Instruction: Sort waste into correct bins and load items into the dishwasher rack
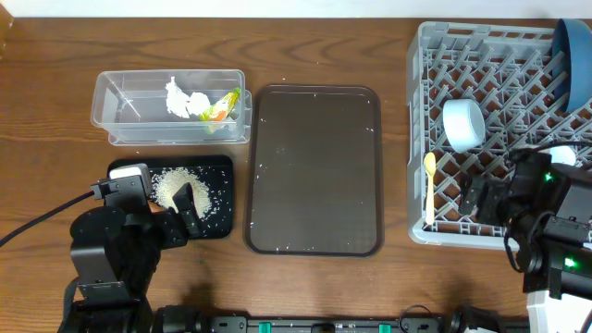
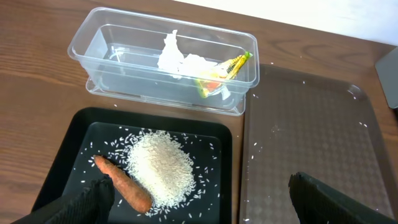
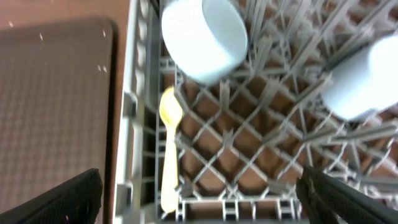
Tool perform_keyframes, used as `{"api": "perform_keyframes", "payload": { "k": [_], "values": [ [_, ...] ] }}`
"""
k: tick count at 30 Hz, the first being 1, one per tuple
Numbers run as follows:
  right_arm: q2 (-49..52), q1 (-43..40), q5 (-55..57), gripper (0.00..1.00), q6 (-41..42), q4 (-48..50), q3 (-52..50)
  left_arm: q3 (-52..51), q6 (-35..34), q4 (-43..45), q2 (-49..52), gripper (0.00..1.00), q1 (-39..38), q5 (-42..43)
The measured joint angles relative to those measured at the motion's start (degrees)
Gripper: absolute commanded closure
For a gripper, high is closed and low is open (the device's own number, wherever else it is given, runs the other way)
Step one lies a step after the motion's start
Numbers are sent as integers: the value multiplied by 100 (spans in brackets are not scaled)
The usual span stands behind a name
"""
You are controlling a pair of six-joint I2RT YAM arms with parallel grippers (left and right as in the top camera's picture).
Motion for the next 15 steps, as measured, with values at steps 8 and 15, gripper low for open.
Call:
{"api": "perform_keyframes", "payload": {
  "k": [8, 15],
  "values": [
    [0, 0, 15, 1, 0, -411, 0, 0, 0, -4, 0, 7, 0, -2],
    [0, 0, 15, 1, 0, -411, 0, 0, 0, -2, 0, 7, 0, -2]
  ]
}}
